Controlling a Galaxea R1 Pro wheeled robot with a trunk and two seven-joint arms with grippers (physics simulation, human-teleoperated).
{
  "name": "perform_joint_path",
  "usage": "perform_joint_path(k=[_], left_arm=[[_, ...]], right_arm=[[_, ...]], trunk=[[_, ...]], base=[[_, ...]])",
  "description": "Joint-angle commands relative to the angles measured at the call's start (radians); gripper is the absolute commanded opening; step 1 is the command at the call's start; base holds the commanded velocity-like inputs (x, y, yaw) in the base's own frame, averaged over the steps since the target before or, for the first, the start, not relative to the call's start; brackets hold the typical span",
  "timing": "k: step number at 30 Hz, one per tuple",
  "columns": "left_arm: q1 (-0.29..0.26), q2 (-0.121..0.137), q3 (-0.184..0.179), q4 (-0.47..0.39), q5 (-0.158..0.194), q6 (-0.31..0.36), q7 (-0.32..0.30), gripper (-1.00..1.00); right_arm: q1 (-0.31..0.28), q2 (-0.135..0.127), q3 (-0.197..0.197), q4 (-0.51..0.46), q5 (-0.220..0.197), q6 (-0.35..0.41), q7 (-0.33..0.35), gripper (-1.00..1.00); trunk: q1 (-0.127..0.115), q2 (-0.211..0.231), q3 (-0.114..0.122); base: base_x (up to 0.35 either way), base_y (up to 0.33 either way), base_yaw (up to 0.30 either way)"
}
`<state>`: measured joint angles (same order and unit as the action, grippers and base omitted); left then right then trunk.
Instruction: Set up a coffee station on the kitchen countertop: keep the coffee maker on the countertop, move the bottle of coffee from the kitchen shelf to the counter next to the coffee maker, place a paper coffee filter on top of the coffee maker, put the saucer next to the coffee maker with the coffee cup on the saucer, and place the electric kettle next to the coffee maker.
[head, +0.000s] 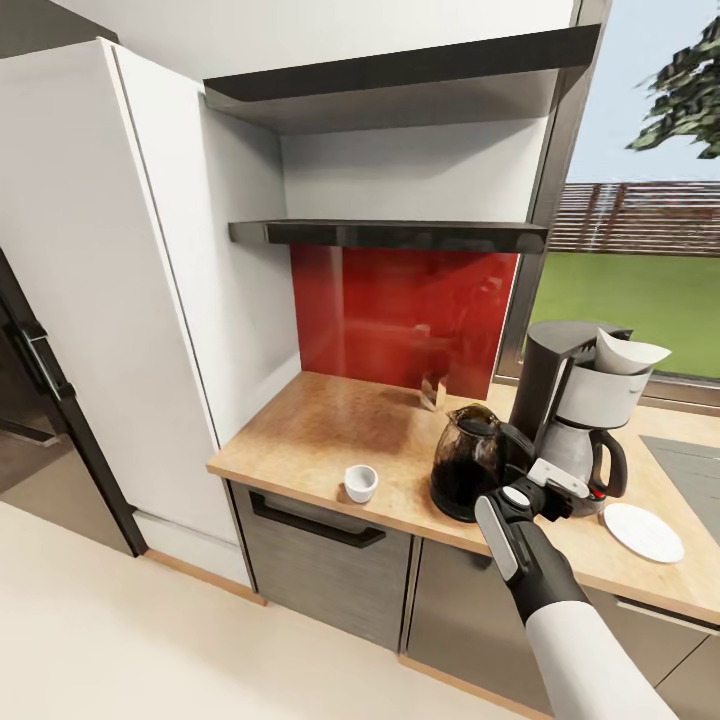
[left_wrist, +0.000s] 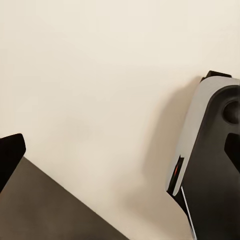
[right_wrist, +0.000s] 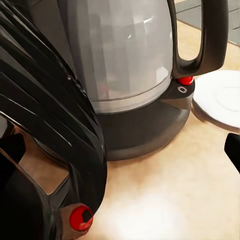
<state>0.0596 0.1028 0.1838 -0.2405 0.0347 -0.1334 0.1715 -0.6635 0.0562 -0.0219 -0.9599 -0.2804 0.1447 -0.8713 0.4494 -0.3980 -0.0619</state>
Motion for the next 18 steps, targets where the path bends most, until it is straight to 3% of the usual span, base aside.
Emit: perform_joint_path(k=[1,18], left_arm=[[0.000,0.000,-0.002,-0.002,0.004,-0.002,0.002,1.00],[0.000,0.000,-0.001,-0.001,0.004,-0.002,0.002,1.00]], right_arm=[[-0.001,0.001,-0.001,-0.002,0.000,0.010,-0.003,1.00],[-0.001,0.001,-0.001,-0.002,0.000,0.010,-0.003,1.00]], trunk=[[0.001,-0.002,-0.002],[0.001,-0.002,-0.002]], base=[[0.000,0.000,0.000],[0.000,0.000,0.000]])
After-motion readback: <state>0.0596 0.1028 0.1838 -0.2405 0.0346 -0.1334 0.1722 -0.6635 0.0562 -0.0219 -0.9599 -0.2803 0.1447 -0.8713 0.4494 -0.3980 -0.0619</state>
